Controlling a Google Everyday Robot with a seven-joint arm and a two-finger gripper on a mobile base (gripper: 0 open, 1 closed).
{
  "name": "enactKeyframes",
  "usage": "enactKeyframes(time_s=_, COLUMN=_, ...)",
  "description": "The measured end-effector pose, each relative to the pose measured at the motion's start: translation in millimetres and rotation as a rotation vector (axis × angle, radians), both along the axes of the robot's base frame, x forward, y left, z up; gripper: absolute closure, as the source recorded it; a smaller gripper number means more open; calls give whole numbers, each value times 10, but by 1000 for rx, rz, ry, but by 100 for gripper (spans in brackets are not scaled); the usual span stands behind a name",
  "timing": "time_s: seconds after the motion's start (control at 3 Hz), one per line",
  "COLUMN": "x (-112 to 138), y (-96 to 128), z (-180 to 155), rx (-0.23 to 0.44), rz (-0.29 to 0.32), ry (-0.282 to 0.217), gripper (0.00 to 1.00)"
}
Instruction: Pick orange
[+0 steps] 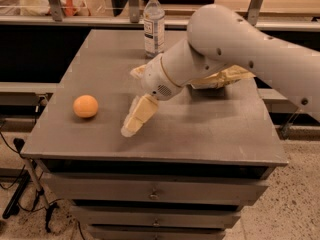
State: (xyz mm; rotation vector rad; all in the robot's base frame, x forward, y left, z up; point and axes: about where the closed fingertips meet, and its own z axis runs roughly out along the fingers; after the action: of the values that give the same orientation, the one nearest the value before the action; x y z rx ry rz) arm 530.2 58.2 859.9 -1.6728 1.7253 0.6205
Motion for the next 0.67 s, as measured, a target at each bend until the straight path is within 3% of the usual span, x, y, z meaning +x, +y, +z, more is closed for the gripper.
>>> enactKeyframes(time_s=0.67, x=153, y=723, z=-237, rx=117, rz=120, ry=-15, gripper=0)
